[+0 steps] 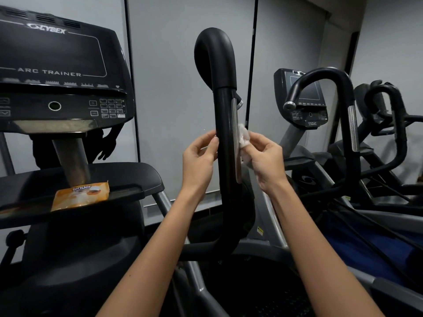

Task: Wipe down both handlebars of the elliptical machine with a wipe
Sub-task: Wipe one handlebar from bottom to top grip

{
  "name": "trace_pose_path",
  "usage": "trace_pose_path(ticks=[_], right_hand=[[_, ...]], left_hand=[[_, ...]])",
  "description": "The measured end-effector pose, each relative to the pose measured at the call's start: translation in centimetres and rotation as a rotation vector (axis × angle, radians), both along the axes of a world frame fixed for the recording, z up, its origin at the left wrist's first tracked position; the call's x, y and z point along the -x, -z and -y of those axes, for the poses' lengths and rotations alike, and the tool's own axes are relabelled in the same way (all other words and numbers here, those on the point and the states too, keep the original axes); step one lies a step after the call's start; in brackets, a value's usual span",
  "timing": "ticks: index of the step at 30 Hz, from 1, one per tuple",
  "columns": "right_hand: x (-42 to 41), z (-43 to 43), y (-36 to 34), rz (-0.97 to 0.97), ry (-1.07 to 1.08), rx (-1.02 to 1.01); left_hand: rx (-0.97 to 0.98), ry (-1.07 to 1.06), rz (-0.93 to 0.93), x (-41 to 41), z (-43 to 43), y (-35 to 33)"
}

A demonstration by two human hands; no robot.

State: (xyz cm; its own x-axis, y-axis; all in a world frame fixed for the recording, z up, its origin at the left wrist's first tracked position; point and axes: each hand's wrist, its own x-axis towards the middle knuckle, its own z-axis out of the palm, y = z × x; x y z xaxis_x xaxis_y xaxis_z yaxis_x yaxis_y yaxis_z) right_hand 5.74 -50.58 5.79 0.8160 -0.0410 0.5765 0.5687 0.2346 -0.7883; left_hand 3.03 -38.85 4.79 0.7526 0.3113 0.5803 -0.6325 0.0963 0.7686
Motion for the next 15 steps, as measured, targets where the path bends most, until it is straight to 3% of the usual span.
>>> trace_pose_path(ticks=[3, 7, 10, 12, 15], right_hand=[[0.5, 0.0, 0.1, 0.038, -0.018, -0.032], [2.4, -0.9, 3.4, 0.452, 0.443, 0.235], [2.3, -1.6, 4.4, 0.594, 0.574, 0.319], [1.9, -1.4, 3.2, 0.544, 0.547, 0.244], [0.9, -1.1, 0.6, 0.207, 0.247, 0.01]], left_hand=[[0.019, 0.028, 0.015, -0.2, 0.0, 0.1], [0.071, 0.053, 0.0, -0.7, -0.1, 0.1], [0.078, 0.055, -0.009, -0.8, -0.1, 0.2], [0.074, 0.06, -0.008, -0.8, -0.2, 0.2], [0.034, 0.058, 0.006, -0.7, -0.3, 0.1]])
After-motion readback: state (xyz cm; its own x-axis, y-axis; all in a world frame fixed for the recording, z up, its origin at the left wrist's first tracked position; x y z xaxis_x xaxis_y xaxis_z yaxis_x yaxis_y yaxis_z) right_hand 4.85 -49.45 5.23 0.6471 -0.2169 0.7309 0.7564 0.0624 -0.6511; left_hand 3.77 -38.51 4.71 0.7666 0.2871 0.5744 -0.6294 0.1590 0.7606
